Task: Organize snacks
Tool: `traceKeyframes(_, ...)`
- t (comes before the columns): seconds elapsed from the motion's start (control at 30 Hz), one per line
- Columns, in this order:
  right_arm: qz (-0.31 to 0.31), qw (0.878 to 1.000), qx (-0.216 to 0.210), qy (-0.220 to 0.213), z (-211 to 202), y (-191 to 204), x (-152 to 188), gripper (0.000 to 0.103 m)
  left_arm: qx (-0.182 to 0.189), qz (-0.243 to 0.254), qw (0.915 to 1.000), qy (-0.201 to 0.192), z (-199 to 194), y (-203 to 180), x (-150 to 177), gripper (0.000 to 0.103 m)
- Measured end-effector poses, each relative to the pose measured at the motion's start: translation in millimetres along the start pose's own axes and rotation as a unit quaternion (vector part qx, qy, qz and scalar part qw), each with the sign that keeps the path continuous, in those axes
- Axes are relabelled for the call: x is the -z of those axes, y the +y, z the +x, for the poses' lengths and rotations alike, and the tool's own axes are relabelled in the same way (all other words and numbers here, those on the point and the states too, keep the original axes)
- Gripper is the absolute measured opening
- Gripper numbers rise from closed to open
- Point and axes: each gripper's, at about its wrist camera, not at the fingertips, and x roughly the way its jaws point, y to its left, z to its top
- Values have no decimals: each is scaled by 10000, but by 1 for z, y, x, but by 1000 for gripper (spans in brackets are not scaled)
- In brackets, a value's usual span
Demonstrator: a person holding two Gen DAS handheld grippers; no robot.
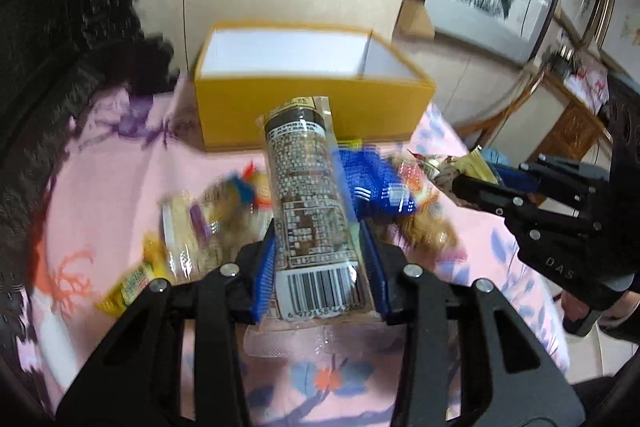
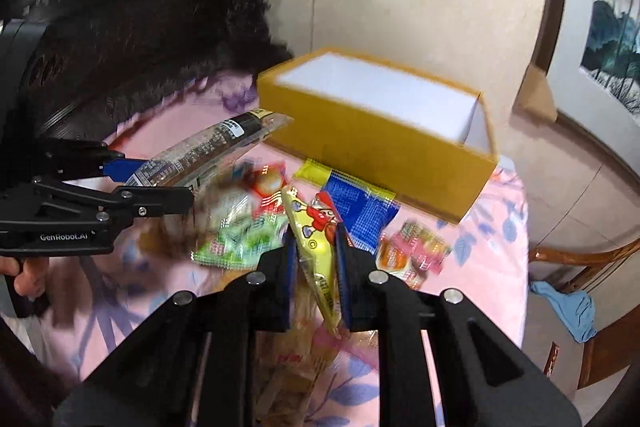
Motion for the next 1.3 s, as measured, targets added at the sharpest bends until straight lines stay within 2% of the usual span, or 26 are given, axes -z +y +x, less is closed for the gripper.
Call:
traceKeyframes(0.2, 442, 9978, 24, -487, 11, -37, -59, 18, -105, 17, 9985, -532, 9, -2, -66, 40)
traceKeyframes(0.43, 990, 9929, 230, -612, 55, -85, -115, 18, -303, -69, 9971, -695, 49, 5, -140, 40)
traceKeyframes(0.67, 1459, 9889, 193, -202, 118, -121, -152, 18, -505, -201, 9979, -352, 120, 21, -200, 41)
traceKeyframes(0.73, 1564, 9875, 203, -24, 138, -127, -158, 20, -603, -135, 9980, -103, 144, 25, -210, 49)
traceKeyframes(0.77, 1592, 9869, 227, 88, 144, -129, -159, 23, -755, -124, 9971, 20, 155, 27, -213, 58)
traceKeyframes(0.8, 1638, 9858, 290, 220, 150, -131, -159, 24, -853, -116, 9963, 78, 159, 28, -215, 67)
traceKeyframes(0.83, 1705, 9842, 354, 317, 149, -131, -158, 30, -968, -138, 9952, 57, 158, 28, -216, 72)
traceKeyframes(0.87, 1795, 9825, 391, 318, 142, -130, -153, 48, -1022, -169, 9946, -23, 152, 29, -215, 86)
traceKeyframes(0.9, 1838, 9817, 420, 282, 137, -128, -150, 63, -1062, -225, 9939, -179, 141, 29, -212, 95)
traceKeyframes(0.93, 1853, 9817, 405, 170, 123, -124, -142, 64, -1095, -282, 9930, -355, 130, 31, -207, 98)
traceKeyframes(1.0, 1803, 9826, 375, 226, 106, -119, -125, 64, -1007, -382, 9926, -556, 107, 33, -195, 101)
traceKeyframes(1.1, 1894, 9812, 194, 305, 84, -105, -93, 64, -953, -558, 9926, -512, 80, 37, -163, 101)
traceKeyframes(1.2, 1885, 9803, -76, 586, 66, -82, -50, 64, -917, -576, 9930, -465, 58, 38, -127, 101)
traceKeyframes(1.3, 1884, 9771, -290, 941, 57, -55, -7, 64, -1103, -447, 9925, -279, 42, 39, -82, 101)
